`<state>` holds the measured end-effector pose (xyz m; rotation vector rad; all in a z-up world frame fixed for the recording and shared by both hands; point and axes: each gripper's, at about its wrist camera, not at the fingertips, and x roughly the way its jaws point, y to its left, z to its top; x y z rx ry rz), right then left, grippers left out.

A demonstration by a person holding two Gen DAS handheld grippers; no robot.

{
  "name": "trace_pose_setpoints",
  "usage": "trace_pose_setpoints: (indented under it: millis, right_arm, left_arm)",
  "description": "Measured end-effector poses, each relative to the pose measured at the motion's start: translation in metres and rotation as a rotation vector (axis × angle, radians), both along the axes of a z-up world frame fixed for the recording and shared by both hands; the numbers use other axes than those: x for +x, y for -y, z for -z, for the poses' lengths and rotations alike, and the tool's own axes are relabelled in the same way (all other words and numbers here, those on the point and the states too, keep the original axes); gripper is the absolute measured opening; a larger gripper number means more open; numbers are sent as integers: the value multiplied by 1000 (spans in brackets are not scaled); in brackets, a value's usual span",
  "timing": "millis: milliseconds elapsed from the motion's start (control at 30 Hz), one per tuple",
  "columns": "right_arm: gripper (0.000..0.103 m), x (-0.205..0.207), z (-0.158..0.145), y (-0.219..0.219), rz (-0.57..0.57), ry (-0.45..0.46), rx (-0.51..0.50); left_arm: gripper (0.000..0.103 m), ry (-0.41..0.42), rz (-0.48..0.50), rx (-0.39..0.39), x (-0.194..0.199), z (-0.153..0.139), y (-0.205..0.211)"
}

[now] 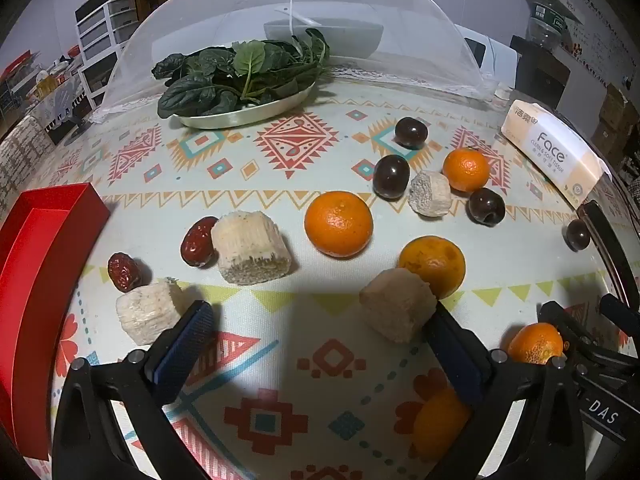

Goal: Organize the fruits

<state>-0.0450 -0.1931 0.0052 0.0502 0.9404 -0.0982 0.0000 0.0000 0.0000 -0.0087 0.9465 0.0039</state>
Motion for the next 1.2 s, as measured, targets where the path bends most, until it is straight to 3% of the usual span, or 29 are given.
trace_pose_setpoints:
  millis: [1200]
  right_arm:
    - [103,0,0,0,0,0,0]
  left_arm:
    - [103,9,15,-37,-12,-2,-5]
